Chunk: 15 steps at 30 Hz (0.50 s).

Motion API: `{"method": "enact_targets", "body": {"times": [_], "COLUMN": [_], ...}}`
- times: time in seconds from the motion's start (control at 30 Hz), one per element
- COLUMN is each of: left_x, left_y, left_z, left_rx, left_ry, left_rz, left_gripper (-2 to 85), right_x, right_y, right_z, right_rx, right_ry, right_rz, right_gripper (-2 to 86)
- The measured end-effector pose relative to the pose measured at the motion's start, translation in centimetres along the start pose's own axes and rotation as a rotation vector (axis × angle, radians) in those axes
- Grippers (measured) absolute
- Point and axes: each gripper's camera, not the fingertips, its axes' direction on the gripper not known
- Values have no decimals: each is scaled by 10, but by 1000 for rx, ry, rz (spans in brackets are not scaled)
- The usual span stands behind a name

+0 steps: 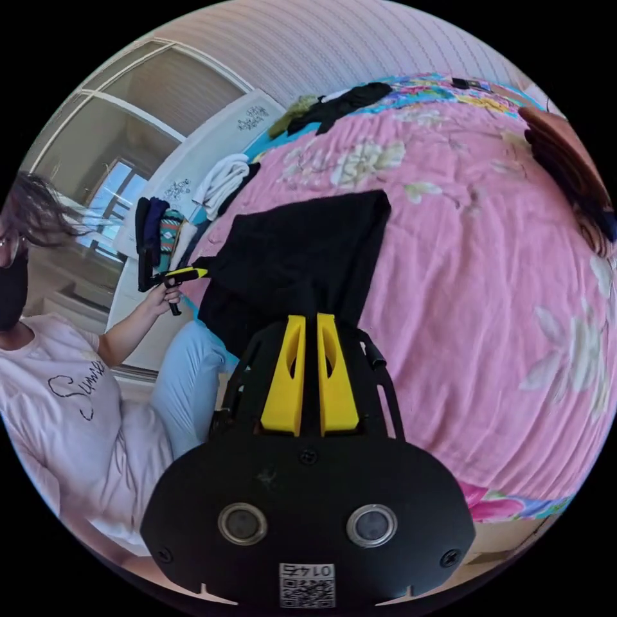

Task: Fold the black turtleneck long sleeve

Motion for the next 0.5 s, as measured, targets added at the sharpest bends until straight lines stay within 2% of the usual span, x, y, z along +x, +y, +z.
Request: {"method": "enact_targets", "body": {"times": [0.13, 0.23, 0.37, 0.5], "left_x": [13, 27, 61, 76], "left_y": [16, 23, 4, -25], "left_z": [-20, -47, -52, -6], "left_rx": [29, 66, 120, 109], "left_ry": [-97, -175, -171, -67], "left_rz": [17, 49, 145, 123], "left_gripper": [48, 44, 29, 68], "right_x": [-1, -7, -53, -92], "right_y": [28, 35, 5, -59], "right_z": [-4, -27, -46, 3], "right_rx": [93, 149, 289, 203], "right_ry": [-18, 58, 127, 46], "right_rz": [111, 161, 30, -87], "right_gripper": [38, 43, 58, 94]}}
